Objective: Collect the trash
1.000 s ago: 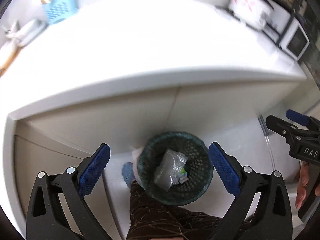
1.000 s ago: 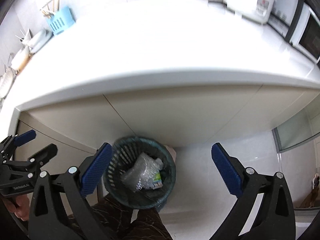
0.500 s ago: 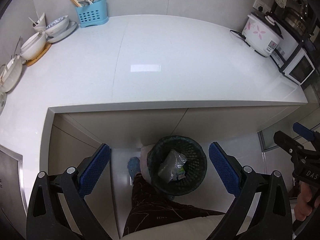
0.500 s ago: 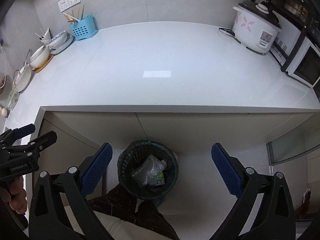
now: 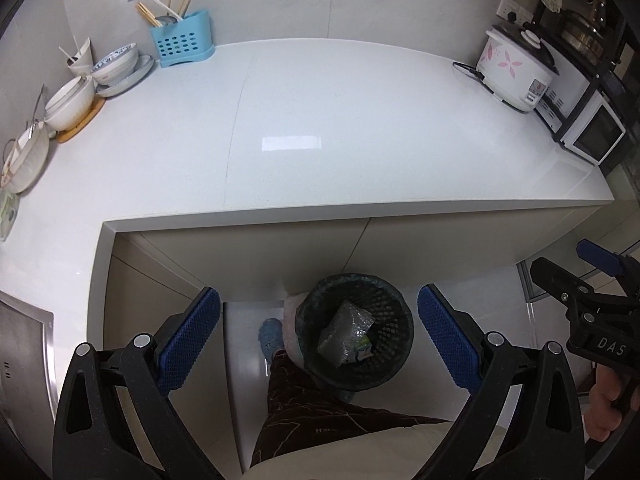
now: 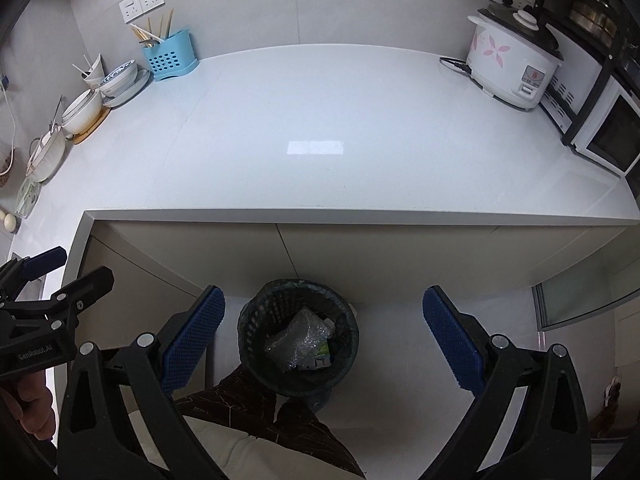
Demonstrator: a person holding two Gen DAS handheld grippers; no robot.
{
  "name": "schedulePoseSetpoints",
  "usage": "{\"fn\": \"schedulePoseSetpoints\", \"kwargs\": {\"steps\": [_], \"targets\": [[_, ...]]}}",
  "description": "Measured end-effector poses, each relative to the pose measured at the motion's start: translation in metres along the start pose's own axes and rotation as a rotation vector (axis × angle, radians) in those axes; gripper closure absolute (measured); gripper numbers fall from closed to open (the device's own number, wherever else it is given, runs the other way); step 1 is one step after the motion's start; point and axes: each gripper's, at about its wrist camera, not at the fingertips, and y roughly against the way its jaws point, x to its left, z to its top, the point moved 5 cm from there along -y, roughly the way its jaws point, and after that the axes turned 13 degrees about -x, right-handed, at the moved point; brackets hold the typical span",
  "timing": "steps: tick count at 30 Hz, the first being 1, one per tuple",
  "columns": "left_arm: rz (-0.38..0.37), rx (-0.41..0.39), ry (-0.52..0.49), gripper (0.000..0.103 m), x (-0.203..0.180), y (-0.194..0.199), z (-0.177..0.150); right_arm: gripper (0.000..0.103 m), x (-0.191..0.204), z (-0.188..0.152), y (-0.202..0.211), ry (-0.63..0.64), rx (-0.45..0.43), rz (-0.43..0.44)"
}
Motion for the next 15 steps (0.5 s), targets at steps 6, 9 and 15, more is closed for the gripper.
{"fn": "schedulePoseSetpoints", "kwargs": {"steps": [6, 9, 15], "targets": [[-0.001, 0.002, -0.002, 0.006, -0.0021, 0.0009, -0.0003, 0.008, -0.0022, 0.0009, 0.0, 0.002, -0.001, -0.006], [-0.004, 0.003, 0.0, 0.006, -0.0033, 0.0006, -0.0008, 0.008, -0.0034, 0.0016, -0.0001, 0.003, -0.001, -0.011], [-0.005, 0.007, 0.012, 0.006, -0.0045, -0.0006, -0.0007, 0.008, -0.0036, 0.0011, 0.0003, 0.006, 0.005, -0.007]]}}
